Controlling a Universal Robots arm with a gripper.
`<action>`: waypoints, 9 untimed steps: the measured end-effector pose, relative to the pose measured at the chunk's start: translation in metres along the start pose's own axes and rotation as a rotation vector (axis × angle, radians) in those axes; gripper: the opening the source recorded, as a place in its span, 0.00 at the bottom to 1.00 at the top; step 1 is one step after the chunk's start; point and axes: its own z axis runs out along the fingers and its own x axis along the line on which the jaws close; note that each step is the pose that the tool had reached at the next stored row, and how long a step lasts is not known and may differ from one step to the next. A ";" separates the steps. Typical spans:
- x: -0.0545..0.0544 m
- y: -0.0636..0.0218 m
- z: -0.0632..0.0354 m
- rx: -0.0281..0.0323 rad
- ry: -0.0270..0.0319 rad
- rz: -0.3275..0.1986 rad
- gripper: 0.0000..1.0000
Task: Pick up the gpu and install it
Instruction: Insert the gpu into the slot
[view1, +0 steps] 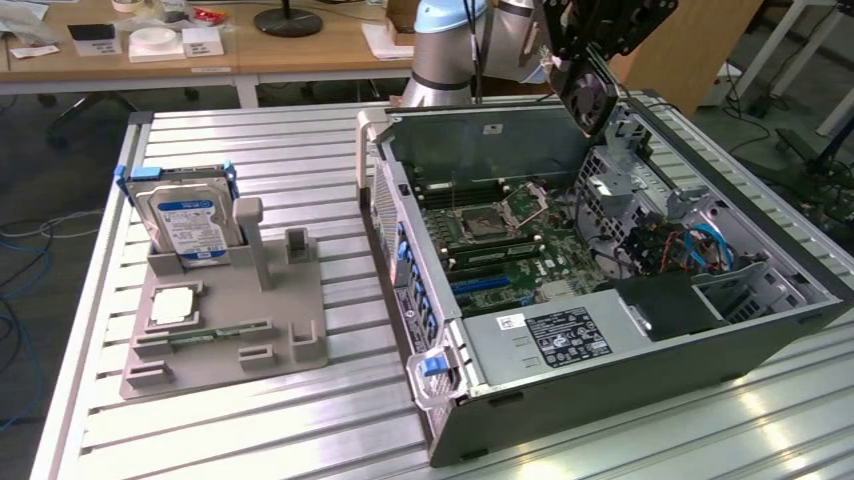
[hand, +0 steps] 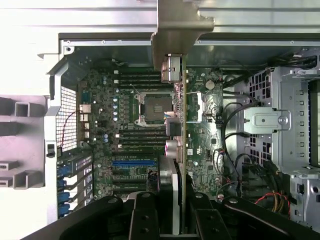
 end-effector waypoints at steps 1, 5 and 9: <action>0.000 0.0000 0.0000 0.0000 0.0001 0.000 0.28; 0.000 0.0000 0.0000 -0.0002 0.0015 -0.018 0.28; 0.000 0.0000 -0.0001 -0.0008 0.0058 -0.068 0.28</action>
